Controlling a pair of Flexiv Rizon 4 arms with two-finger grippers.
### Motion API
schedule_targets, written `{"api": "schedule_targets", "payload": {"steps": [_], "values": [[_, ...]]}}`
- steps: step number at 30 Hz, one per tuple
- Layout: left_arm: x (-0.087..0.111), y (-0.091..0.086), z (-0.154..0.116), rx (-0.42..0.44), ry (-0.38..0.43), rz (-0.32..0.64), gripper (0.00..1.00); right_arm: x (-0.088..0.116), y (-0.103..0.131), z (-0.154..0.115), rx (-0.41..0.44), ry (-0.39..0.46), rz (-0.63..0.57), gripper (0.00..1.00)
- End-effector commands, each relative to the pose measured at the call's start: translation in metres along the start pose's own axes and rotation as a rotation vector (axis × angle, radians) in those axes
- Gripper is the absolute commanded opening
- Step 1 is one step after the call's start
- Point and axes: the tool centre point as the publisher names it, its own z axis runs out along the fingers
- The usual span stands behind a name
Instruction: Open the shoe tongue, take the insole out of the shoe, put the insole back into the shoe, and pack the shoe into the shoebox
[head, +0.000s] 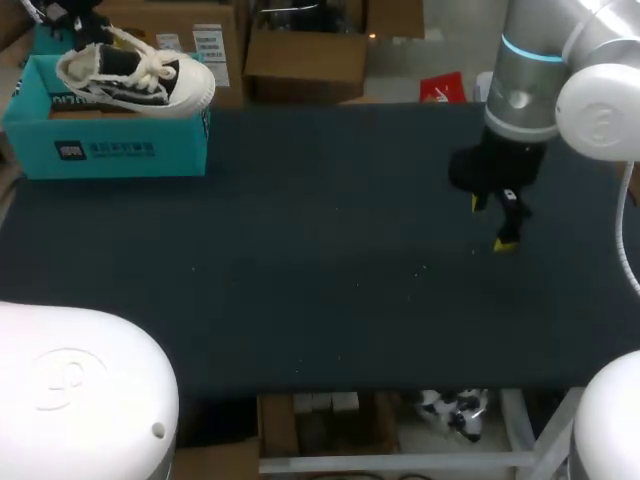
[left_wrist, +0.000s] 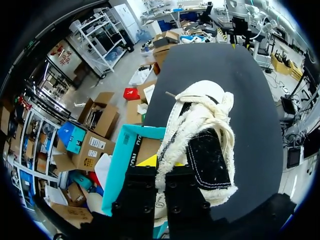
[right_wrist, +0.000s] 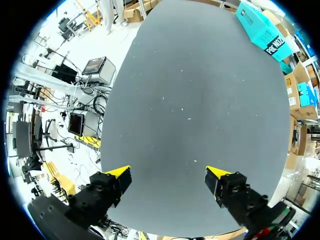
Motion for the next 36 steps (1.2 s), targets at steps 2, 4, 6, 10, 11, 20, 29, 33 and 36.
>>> {"api": "schedule_targets", "payload": {"steps": [2,4,6,10,11,20,29,33,36], "values": [[-0.024,0.029,0.013,-0.001,0.029,-0.031,0.00,0.000,0.000,-0.001,0.002,0.002,0.000,1.00],[-0.029,0.041,0.017,-0.014,0.024,-0.056,0.00,0.000,0.000,-0.001,0.002,0.002,0.000,1.00],[-0.035,0.053,0.018,-0.011,0.019,-0.068,0.00,0.000,0.000,-0.001,0.002,0.002,0.000,1.00],[-0.048,0.073,0.022,-0.003,0.005,-0.130,0.00,0.000,0.000,-0.001,0.002,0.002,0.000,1.00],[-0.051,0.077,0.023,0.002,0.007,-0.133,0.00,0.000,0.000,-0.001,0.002,0.002,0.000,1.00],[-0.072,0.102,0.043,-0.031,-0.008,-0.163,0.00,0.000,0.000,-0.001,0.002,0.002,0.000,1.00],[-0.090,0.123,0.069,-0.060,-0.008,-0.215,0.00,0.000,0.000,-0.001,0.002,0.002,0.000,1.00],[-0.091,0.133,0.085,-0.078,0.019,-0.220,0.00,0.000,0.000,-0.001,0.002,0.002,0.000,1.00],[-0.089,0.139,0.098,-0.089,0.040,-0.218,0.00,0.000,0.000,-0.001,0.002,0.002,0.000,1.00]]}}
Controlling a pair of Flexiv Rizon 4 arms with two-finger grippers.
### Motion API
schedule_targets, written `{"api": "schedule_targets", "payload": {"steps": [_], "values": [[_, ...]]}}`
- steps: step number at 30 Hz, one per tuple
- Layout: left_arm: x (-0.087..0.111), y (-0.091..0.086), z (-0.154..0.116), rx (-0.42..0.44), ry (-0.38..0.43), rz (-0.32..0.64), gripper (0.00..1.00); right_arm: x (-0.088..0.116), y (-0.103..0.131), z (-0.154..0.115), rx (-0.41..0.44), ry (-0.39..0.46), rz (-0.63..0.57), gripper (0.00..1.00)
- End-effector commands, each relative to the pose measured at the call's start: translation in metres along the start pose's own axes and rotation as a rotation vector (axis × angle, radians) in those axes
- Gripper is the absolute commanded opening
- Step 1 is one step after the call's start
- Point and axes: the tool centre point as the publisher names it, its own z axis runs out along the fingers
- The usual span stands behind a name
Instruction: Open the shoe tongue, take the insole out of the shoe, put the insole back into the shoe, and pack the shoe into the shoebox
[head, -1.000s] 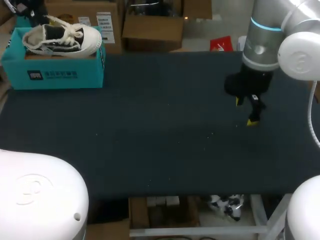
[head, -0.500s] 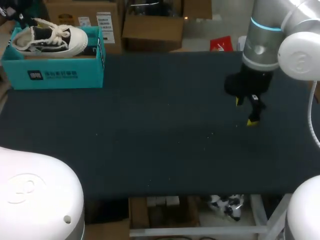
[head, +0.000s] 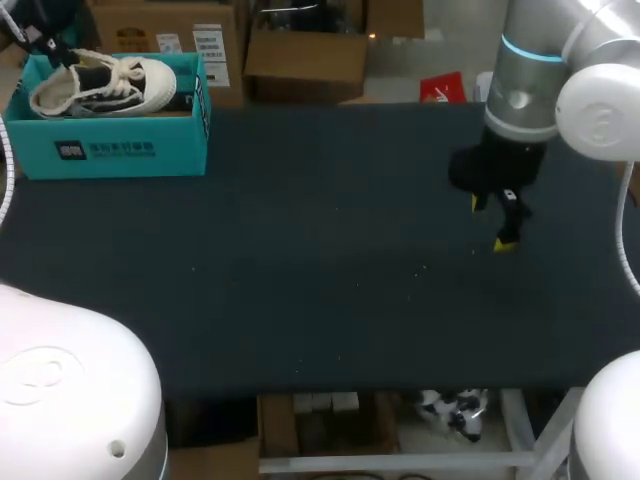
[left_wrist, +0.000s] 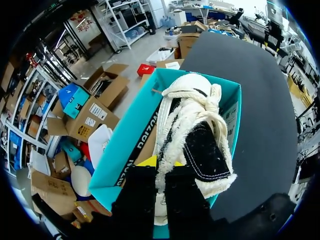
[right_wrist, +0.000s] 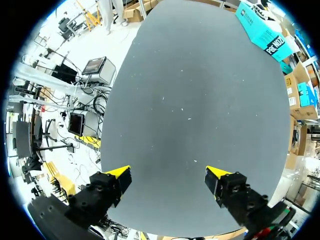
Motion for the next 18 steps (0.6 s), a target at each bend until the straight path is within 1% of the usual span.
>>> {"api": "schedule_targets", "payload": {"steps": [1,4,7,14,18], "values": [[-0.014,0.005,0.023,-0.011,0.051,0.001,0.00,0.000,0.000,-0.001,0.002,0.002,0.000,1.00],[-0.014,0.009,0.033,-0.030,0.077,0.012,0.00,0.000,0.000,-0.001,0.002,0.002,0.000,1.00],[-0.010,0.013,0.043,-0.063,0.097,0.022,0.00,0.000,0.000,-0.001,0.002,0.002,0.000,1.00],[-0.006,0.023,0.073,-0.117,0.172,0.029,0.00,0.000,0.000,-0.001,0.002,0.002,0.000,1.00],[-0.010,0.026,0.086,-0.149,0.193,0.013,0.00,0.000,0.000,-0.001,0.002,0.002,0.000,1.00]]}}
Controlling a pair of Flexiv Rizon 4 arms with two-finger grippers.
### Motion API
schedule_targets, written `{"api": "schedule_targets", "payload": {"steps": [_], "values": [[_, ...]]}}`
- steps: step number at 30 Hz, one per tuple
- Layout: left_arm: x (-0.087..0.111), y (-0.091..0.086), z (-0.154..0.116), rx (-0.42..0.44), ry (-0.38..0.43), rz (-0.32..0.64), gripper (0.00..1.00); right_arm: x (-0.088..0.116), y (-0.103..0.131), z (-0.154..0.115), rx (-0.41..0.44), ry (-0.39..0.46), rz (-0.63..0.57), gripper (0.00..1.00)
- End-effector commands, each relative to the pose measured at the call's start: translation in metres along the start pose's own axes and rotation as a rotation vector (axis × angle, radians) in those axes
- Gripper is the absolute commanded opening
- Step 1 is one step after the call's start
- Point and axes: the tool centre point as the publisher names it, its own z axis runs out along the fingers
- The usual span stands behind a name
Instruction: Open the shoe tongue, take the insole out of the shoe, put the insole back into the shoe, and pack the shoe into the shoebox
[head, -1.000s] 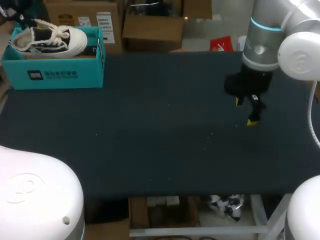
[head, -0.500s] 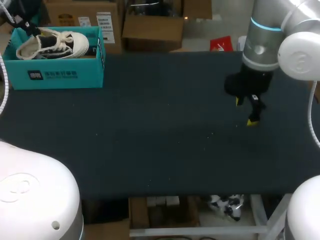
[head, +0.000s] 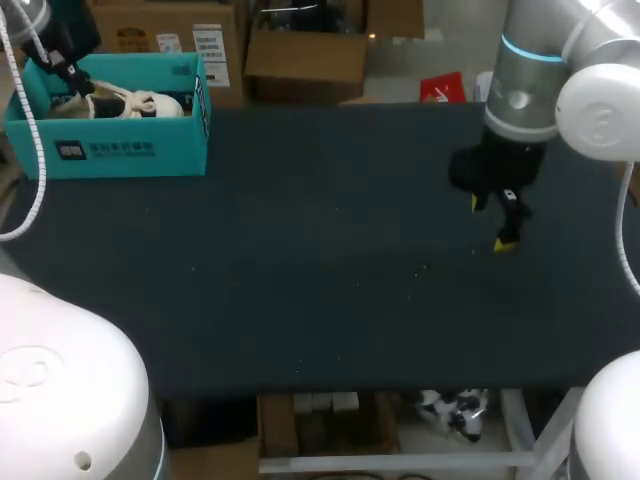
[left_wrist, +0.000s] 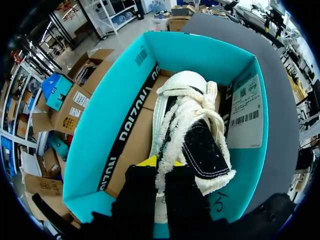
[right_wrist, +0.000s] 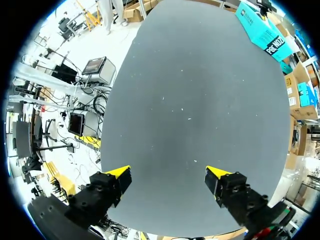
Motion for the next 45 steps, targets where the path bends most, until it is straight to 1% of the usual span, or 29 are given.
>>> {"api": "schedule_targets", "payload": {"steps": [1,5,6,7,8,9,10,11,16,20,22,23,26,29,31,32,34,36,37,39,45], "values": [[-0.017,-0.002,0.019,-0.022,0.108,-0.012,0.00,0.000,0.000,-0.001,0.002,0.002,0.000,1.00],[-0.018,-0.002,0.028,-0.044,0.119,-0.026,0.00,0.000,0.000,-0.001,0.002,0.002,0.000,1.00],[-0.018,-0.002,0.030,-0.046,0.122,-0.028,0.19,0.000,0.000,-0.001,0.002,0.002,0.000,1.00],[-0.018,-0.003,0.031,-0.047,0.123,-0.029,0.45,0.000,0.000,-0.001,0.002,0.002,0.000,1.00],[-0.018,-0.003,0.031,-0.048,0.124,-0.030,0.64,0.000,0.000,-0.001,0.002,0.002,0.000,1.00],[-0.017,-0.004,0.031,-0.047,0.122,-0.032,0.71,0.000,0.000,-0.001,0.002,0.002,0.000,1.00],[-0.016,-0.005,0.029,-0.046,0.121,-0.032,0.90,0.000,0.000,-0.001,0.002,0.002,0.000,1.00],[-0.016,-0.006,0.026,-0.044,0.111,-0.032,1.00,0.000,0.000,-0.001,0.002,0.002,0.000,1.00],[-0.011,-0.019,-0.004,-0.022,0.076,-0.021,1.00,0.000,0.000,-0.001,0.002,0.002,0.000,1.00],[0.001,-0.034,-0.029,-0.034,0.069,0.007,1.00,0.000,0.000,-0.001,0.002,0.002,0.000,1.00],[0.011,-0.042,-0.041,-0.050,0.064,0.025,1.00,0.000,0.000,-0.001,0.002,0.002,0.000,1.00],[0.018,-0.046,-0.047,-0.055,0.074,0.044,1.00,0.000,0.000,-0.001,0.002,0.002,0.000,1.00],[0.036,-0.055,-0.064,-0.072,0.065,0.066,1.00,0.000,0.000,-0.001,0.002,0.002,0.000,1.00],[0.057,-0.059,-0.077,-0.105,0.040,0.084,1.00,0.000,0.000,-0.001,0.002,0.002,0.000,1.00],[0.075,-0.059,-0.087,-0.124,0.025,0.092,1.00,0.000,0.000,-0.001,0.002,0.002,0.000,1.00],[0.080,-0.058,-0.090,-0.130,0.020,0.095,1.00,0.000,0.000,-0.001,0.002,0.002,0.000,1.00],[0.095,-0.057,-0.101,-0.147,0.005,0.101,1.00,0.000,0.000,-0.001,0.002,0.002,0.000,1.00],[0.107,-0.056,-0.109,-0.157,-0.017,0.099,1.00,0.000,0.000,-0.001,0.002,0.002,0.000,1.00],[0.118,-0.055,-0.115,-0.157,-0.025,0.102,1.00,0.000,0.000,-0.001,0.002,0.002,0.000,1.00],[0.133,-0.054,-0.122,-0.163,-0.047,0.108,1.00,0.000,0.000,-0.001,0.002,0.002,0.000,1.00],[0.179,-0.052,-0.134,-0.177,-0.092,0.124,1.00,0.000,0.000,-0.001,0.002,0.002,0.000,1.00]]}}
